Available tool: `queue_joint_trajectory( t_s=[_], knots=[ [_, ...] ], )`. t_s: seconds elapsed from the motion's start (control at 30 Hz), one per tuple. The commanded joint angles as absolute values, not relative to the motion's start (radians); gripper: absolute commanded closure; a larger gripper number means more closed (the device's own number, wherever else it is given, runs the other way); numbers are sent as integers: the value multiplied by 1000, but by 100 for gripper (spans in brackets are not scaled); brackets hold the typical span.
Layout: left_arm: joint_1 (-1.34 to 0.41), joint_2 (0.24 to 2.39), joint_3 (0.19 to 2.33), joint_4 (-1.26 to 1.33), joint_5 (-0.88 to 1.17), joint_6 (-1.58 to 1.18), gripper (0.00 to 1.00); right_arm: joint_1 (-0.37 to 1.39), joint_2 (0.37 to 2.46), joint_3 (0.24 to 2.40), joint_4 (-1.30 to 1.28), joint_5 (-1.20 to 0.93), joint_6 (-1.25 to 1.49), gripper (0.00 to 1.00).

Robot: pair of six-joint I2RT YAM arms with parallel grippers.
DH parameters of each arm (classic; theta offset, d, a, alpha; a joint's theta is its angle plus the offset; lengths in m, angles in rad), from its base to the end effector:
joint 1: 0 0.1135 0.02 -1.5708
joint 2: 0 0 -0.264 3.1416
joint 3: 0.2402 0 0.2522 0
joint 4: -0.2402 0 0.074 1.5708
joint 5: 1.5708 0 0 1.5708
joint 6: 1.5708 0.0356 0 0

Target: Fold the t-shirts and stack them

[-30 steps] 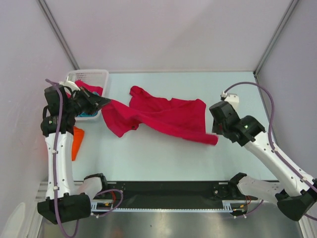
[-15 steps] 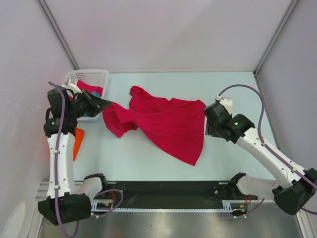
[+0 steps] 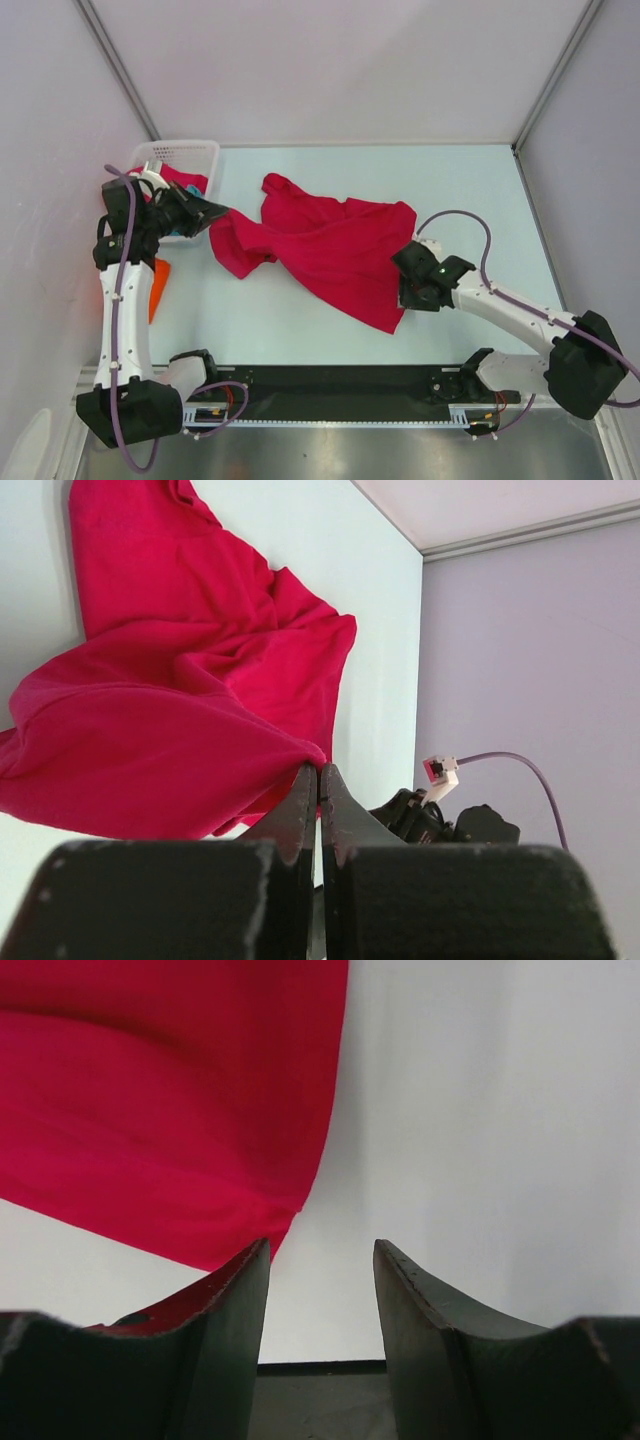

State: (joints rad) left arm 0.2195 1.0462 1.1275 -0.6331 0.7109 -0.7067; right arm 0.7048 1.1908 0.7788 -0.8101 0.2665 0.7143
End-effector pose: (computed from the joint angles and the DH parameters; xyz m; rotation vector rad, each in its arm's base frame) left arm 0.2130 0.0237 0.3688 -0.5483 2.0727 -1.0392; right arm 0.1642 0.1273 0.2137 0.0768 2.7055 0.0353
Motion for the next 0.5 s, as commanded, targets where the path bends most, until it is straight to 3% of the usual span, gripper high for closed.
queue_joint_trajectory(
  t_s=[0.0, 0.47],
  knots=[
    [232, 1048, 1121, -578, 735, -703, 100, 718, 1235, 770, -712, 244, 749, 49],
    [232, 1077, 1131, -572, 732, -695, 100, 742, 1405, 781, -621, 281, 733, 50]
  ],
)
